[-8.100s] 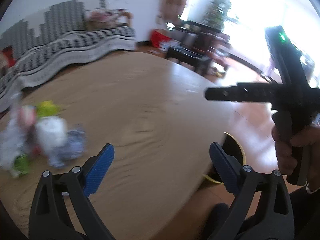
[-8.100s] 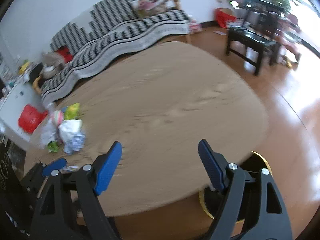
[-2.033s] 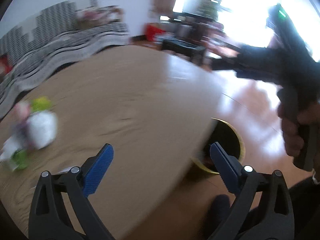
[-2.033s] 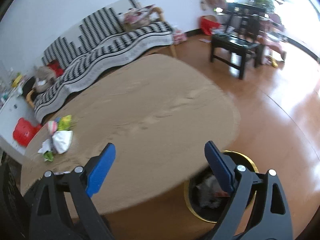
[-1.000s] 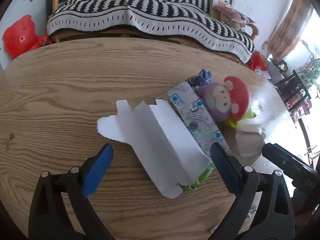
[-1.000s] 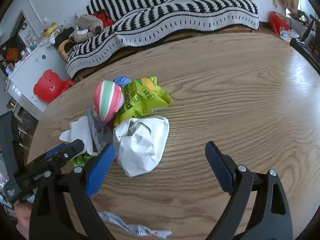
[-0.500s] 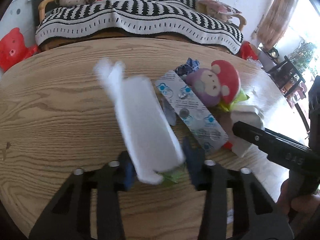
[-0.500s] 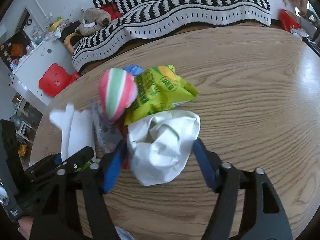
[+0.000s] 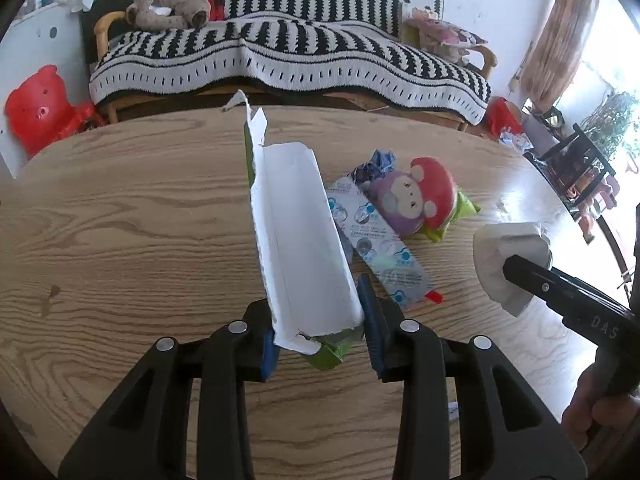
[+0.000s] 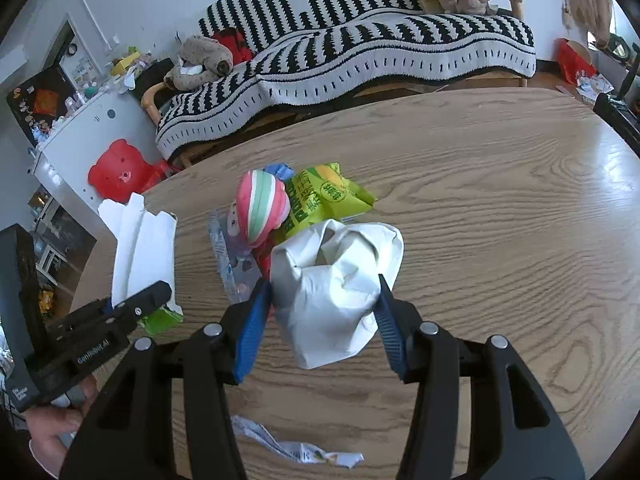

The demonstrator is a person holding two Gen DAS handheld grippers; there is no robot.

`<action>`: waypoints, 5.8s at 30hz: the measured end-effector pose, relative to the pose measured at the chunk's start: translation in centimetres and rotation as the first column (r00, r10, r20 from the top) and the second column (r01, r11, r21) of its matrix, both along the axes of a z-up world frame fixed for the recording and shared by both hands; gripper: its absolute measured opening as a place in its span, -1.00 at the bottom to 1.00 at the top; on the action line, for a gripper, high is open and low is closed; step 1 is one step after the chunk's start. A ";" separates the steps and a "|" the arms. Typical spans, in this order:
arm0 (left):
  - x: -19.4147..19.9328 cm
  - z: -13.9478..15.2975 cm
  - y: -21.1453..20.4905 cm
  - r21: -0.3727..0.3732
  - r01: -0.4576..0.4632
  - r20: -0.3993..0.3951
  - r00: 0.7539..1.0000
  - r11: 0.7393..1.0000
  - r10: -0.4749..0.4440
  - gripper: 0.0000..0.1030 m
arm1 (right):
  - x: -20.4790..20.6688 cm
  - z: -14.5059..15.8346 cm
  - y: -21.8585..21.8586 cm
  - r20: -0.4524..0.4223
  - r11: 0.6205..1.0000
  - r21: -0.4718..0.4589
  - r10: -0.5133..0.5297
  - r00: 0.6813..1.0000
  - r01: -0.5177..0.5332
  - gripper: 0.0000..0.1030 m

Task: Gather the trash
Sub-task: 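Grasp the white paper carton with the left tool while the right tool grasps a crumpled white bag, then carry the carton and white bag over the black bin and open both tools, then swing both tools back over the remaining trash on the table, then grasp the silver blister pack with the left tool while the right tool grasps a wrapper strip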

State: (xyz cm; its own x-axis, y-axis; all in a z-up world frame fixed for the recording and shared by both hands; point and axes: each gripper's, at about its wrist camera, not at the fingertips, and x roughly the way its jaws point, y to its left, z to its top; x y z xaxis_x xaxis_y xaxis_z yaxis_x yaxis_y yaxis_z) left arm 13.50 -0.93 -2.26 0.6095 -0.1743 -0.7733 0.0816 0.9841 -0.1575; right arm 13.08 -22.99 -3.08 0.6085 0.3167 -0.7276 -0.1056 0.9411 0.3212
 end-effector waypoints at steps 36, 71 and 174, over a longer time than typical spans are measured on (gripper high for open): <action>-12.6 1.8 -27.9 -0.062 0.589 0.092 0.807 0.806 -0.583 -0.34 | -17.1 5.3 -24.4 0.087 0.932 -0.028 -0.357 0.930 0.361 0.00; -21.2 -8.3 -46.0 -0.096 0.860 -0.124 0.490 0.502 -0.863 -0.33 | -31.2 -3.9 -41.7 -0.192 0.764 -0.028 -0.637 0.747 0.644 0.00; 1.5 -2.7 -1.9 -0.137 0.045 -0.100 0.993 0.990 -0.059 -0.24 | -7.9 -5.1 6.0 -0.102 0.856 -0.301 0.410 0.906 -0.421 -0.72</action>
State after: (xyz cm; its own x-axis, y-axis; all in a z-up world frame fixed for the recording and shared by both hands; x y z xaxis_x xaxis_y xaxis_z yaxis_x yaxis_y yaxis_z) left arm 14.96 -2.87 -4.99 0.5143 -0.3102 -0.7996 0.1088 0.9484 -0.2979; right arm 5.13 -17.01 -8.21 0.4447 0.2912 -0.8470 -0.5036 0.8633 0.0324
